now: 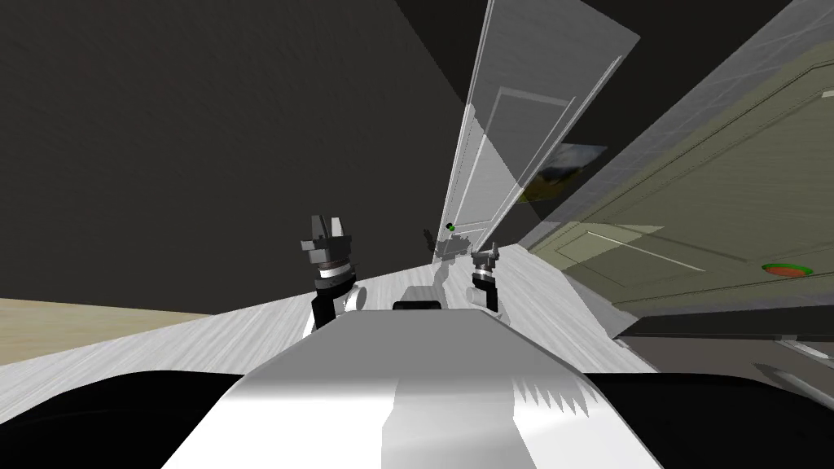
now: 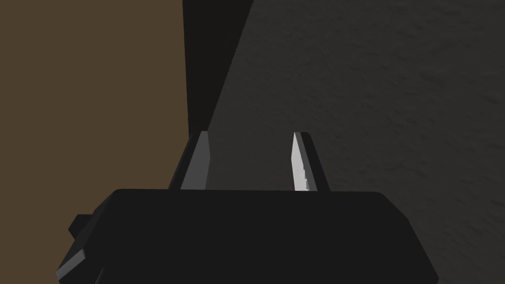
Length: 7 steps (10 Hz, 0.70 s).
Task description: Pull the door open
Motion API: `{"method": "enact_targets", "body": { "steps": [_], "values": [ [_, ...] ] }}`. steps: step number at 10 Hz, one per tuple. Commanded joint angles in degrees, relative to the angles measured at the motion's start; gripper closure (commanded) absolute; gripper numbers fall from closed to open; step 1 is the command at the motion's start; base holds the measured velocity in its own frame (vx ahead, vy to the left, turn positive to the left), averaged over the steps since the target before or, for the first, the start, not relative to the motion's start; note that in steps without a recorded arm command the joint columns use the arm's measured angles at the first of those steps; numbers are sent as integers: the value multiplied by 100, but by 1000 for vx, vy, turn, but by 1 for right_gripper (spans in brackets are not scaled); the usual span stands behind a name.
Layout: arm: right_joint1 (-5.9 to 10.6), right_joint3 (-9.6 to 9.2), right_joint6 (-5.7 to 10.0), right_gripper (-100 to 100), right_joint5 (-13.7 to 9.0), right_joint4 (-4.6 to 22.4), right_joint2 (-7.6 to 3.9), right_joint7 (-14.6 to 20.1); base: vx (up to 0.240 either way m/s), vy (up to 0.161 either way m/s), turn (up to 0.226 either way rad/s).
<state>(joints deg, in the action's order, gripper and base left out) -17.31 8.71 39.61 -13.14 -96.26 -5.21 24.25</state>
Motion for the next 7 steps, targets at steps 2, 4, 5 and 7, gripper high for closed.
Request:
{"method": "enact_targets", "body": {
  "steps": [2, 4, 5, 7],
  "values": [
    [140, 71, 39, -100, -127, 332, -19, 285, 23, -130, 231],
    [244, 123, 81, -100, -223, 599, -28, 500, 23, -122, 194],
    [297, 148, 103, -100, -272, 733, -32, 608, 23, -137, 182],
    [401, 200, 145, -100, -368, 1002, -39, 823, 22, -130, 215]
  ]
}}
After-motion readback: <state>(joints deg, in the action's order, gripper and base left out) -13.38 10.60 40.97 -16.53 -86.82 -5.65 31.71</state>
